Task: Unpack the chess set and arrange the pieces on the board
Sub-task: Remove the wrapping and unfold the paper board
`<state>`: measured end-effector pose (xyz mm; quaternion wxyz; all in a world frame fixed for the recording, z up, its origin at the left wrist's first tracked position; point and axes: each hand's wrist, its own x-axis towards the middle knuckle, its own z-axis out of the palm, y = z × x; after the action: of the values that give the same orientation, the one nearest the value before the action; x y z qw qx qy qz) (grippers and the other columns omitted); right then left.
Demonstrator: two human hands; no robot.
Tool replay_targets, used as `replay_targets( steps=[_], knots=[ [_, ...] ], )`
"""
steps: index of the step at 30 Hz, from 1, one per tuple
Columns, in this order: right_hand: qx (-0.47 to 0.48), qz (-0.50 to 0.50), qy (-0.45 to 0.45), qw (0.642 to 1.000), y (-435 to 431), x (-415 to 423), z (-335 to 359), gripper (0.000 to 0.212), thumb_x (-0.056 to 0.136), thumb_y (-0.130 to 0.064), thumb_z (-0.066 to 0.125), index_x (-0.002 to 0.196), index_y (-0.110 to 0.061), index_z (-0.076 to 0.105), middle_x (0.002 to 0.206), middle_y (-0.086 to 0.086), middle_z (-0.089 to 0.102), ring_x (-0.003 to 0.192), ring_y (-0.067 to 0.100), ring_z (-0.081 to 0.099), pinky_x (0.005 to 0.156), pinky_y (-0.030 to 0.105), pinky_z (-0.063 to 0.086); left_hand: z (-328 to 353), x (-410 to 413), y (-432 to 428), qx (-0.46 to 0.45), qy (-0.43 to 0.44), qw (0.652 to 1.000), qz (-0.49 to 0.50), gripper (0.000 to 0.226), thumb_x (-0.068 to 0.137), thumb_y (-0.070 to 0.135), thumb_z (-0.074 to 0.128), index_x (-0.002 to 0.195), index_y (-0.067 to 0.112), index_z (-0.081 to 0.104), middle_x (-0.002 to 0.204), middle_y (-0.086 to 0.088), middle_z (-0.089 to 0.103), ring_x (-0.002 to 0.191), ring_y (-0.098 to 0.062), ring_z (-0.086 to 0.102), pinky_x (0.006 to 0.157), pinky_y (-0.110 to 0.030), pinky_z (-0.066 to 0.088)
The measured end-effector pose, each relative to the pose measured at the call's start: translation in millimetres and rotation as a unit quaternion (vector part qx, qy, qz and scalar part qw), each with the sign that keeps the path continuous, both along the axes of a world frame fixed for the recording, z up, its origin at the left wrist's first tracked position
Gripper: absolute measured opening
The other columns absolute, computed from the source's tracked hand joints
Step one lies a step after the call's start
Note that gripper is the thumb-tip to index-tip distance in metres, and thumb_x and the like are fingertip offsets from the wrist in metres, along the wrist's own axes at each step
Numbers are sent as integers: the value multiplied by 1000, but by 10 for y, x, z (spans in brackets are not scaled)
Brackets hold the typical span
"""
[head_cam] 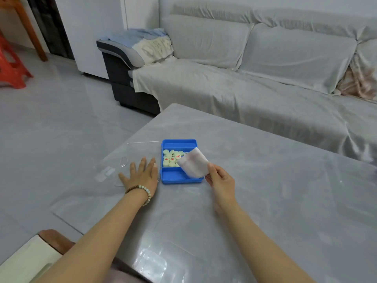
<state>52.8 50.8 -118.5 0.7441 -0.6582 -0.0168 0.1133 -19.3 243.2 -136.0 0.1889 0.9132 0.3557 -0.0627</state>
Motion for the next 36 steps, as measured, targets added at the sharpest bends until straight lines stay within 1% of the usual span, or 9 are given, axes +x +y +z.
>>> replay_targets(
  steps=[3, 5, 9, 13, 16, 20, 26, 30, 36],
  knots=[
    [44, -13, 31, 998, 30, 27, 11, 16, 94, -19, 56, 93, -9, 69, 88, 1, 68, 80, 8, 63, 80, 20, 54, 36, 59, 13, -30, -40, 999, 15, 54, 95, 51, 2, 147, 35, -5, 157, 6, -5, 144, -24, -5, 113, -54, -4],
    [49, -8, 35, 998, 16, 14, 49, 17, 94, -18, 55, 96, -8, 68, 89, 3, 67, 82, 10, 63, 76, 17, 55, 114, 13, -61, -43, -174, 983, 23, 64, 93, 56, 12, 148, 28, -4, 157, 2, 4, 144, -21, 5, 116, -46, 1],
    [65, -6, 50, 997, -74, -87, 166, 17, 93, -19, 56, 98, -8, 69, 93, 5, 69, 85, 14, 64, 73, 17, 55, 421, -174, -492, -189, -422, 886, -25, 80, 82, 53, 48, 148, 25, 11, 145, 17, 24, 130, 0, 26, 105, -15, 21],
    [77, 50, 72, 993, -267, -289, 362, 19, 93, -20, 56, 101, -8, 68, 93, 5, 71, 84, 17, 68, 70, 20, 56, 564, -271, -805, -393, -401, 827, -15, 85, 68, 49, 64, 143, 29, 27, 136, 12, 41, 115, -7, 51, 94, -30, 47],
    [44, 82, 59, 994, -471, -471, 477, 14, 92, -18, 57, 98, -12, 68, 89, 2, 72, 80, 16, 68, 69, 22, 56, 671, -373, -909, -496, -358, 791, -10, 32, 81, 24, 67, 111, 13, 60, 101, -5, 70, 83, -14, 69, 67, -31, 58],
    [-61, 61, -137, 987, -736, -662, 564, 23, 89, -17, 62, 112, -19, 62, 110, -4, 67, 103, 8, 63, 85, 22, 51, 744, -453, -1075, -467, -383, 797, 5, 12, 82, 21, 68, 90, 11, 68, 77, -1, 73, 70, -14, 70, 57, -25, 56],
    [-207, 87, -378, 898, -1086, -823, 573, 55, 74, -48, 67, 126, -36, 52, 143, -16, 37, 134, 0, 31, 105, 10, 26, 847, -466, -1470, -417, -408, 812, -8, 20, 81, 28, 68, 68, 13, 64, 53, 4, 65, 47, -9, 60, 45, -19, 49],
    [-222, 109, -346, 905, -1158, -857, 566, 54, 73, -46, 74, 122, -30, 60, 132, -21, 51, 134, -4, 32, 107, 13, 27, 898, -462, -1653, -404, -413, 816, -18, 34, 83, 34, 64, 59, 11, 56, 41, 3, 54, 36, -6, 49, 40, -15, 41],
    [-90, 34, -224, 970, -1143, -901, 756, 13, 88, -20, 62, 92, -22, 73, 89, -13, 73, 88, -3, 65, 76, 11, 48, 913, -470, -1706, -393, -421, 817, -13, 42, 80, 45, 57, 56, 11, 50, 34, 6, 47, 32, -3, 45, 39, -12, 38]
  ],
)
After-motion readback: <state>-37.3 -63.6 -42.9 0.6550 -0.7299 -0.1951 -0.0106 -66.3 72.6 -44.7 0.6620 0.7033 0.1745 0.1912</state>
